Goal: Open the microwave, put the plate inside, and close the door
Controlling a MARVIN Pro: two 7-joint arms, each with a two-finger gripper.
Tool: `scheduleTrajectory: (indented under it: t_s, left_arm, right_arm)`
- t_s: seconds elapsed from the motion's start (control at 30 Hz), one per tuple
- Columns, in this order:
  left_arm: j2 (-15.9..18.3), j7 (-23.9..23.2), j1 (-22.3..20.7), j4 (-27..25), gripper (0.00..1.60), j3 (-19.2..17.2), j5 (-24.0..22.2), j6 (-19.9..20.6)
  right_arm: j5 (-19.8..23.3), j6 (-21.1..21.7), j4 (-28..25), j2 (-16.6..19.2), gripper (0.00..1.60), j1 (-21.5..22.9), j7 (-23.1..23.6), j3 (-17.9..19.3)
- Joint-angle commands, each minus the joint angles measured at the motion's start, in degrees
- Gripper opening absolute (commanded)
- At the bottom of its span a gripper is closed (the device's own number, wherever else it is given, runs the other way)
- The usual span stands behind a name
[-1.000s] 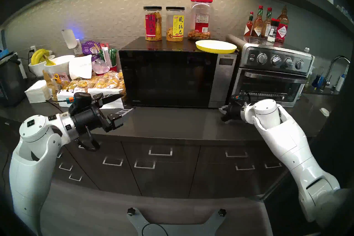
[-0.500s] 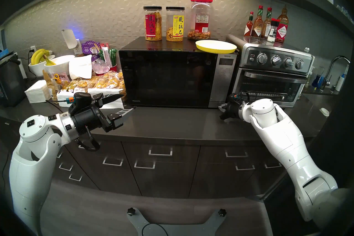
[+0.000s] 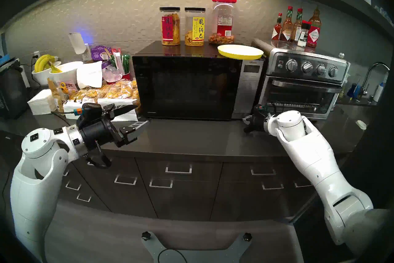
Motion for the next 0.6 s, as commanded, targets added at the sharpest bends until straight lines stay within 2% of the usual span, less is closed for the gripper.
scheduleTrajectory:
  t_s: [0.0, 0.13, 0.43, 0.57]
  left_arm:
    - [0.14, -0.14, -0.04, -0.56, 1.60, -0.15, -0.03, -0.01]
    - [0.14, -0.14, -0.04, -0.56, 1.60, -0.15, -0.03, -0.01]
    - [0.14, -0.14, -0.03, -0.57, 1.60, -0.15, -0.03, -0.01]
    - [0.14, -0.14, -0.03, -0.57, 1.60, -0.16, -0.03, -0.01]
  right_arm:
    - [-0.53, -3.65, -1.37, 0.09, 0.00, 0.96, -0.66, 0.52]
    - [-1.28, -5.38, -2.20, 0.62, 0.00, 0.06, -0.46, 0.57]
    - [-1.69, -6.44, -2.61, 0.90, 0.00, -0.82, -0.24, 1.09]
    - [-1.03, -6.65, -4.14, 1.89, 0.00, -2.14, 1.26, 1.61]
